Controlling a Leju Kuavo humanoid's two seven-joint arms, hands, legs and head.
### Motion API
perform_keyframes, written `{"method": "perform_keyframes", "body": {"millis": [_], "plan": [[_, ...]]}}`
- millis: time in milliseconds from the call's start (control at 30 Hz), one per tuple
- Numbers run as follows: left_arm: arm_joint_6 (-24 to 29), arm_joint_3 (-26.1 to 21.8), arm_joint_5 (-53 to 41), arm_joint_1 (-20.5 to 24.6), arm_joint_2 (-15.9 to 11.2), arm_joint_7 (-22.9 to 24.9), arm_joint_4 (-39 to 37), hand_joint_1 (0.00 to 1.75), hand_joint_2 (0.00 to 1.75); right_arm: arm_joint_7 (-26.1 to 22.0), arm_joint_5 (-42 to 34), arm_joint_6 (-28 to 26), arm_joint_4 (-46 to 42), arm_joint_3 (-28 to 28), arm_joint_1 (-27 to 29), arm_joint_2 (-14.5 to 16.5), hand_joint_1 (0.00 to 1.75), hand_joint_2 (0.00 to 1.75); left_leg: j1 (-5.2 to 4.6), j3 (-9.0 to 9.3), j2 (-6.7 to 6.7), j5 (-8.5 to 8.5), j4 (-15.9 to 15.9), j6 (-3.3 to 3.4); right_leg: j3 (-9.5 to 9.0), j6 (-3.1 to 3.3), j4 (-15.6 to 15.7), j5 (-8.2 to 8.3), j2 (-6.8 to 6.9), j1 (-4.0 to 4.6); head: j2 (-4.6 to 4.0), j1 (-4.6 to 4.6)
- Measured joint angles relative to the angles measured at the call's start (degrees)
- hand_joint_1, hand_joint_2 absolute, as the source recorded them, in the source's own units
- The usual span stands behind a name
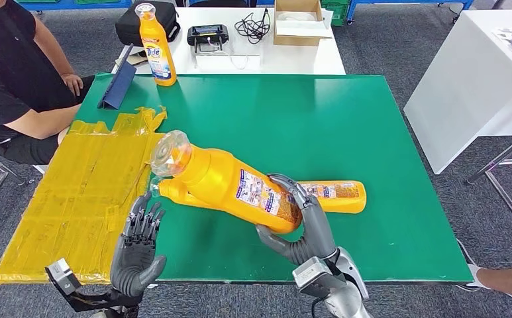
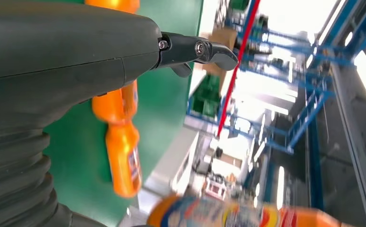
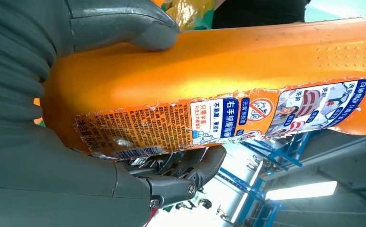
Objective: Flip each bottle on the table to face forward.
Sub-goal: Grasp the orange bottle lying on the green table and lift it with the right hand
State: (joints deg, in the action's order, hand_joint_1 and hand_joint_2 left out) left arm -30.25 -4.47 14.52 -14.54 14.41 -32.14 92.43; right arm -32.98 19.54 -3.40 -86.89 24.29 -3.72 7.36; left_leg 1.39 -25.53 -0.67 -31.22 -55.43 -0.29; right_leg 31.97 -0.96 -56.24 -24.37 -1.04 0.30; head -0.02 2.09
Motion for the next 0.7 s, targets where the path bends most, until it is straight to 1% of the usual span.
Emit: {"method": "perform_keyframes", "body": {"millis": [167, 333, 467, 700], "plan": [[0.91, 4.88, -0.04, -0.21, -0.86, -0.44, 0.34, 0.0, 1.75, 1.44, 1.5, -0.83, 1.7, 1.34, -1.15, 0.8, 1.75, 1.75, 0.01, -0.02, 0.02, 0.0, 0.0, 0.0, 0.02, 0.0, 0.0, 0.0, 0.01, 0.01, 0.0, 0.0], [3.71, 8.82, -1.07, 0.21, -1.4, -1.75, 1.11, 0.0, 1.75, 2.39, 3.2, -1.31, 4.73, 3.85, -2.48, 2.09, 1.75, 1.75, 0.01, -0.02, 0.04, 0.01, 0.0, 0.0, 0.02, 0.0, -0.01, 0.0, 0.03, 0.01, 0.0, 0.01], [4.35, 10.41, -0.77, 0.66, -1.68, -1.92, 1.29, 0.0, 1.75, 2.78, 3.73, -1.49, 6.57, 5.57, -2.93, 2.91, 1.75, 1.75, 0.01, -0.02, 0.04, 0.01, 0.0, 0.0, 0.02, 0.0, -0.02, 0.0, 0.04, 0.01, 0.0, -0.01], [5.32, 11.49, -0.85, 0.84, -2.11, -2.52, 1.53, 0.0, 1.75, 2.95, 4.81, -0.67, 9.64, 9.17, -3.2, 4.04, 1.75, 1.75, 0.01, -0.04, 0.04, 0.01, 0.0, 0.0, 0.03, 0.0, -0.02, 0.0, 0.04, 0.01, 0.0, -0.01]]}}
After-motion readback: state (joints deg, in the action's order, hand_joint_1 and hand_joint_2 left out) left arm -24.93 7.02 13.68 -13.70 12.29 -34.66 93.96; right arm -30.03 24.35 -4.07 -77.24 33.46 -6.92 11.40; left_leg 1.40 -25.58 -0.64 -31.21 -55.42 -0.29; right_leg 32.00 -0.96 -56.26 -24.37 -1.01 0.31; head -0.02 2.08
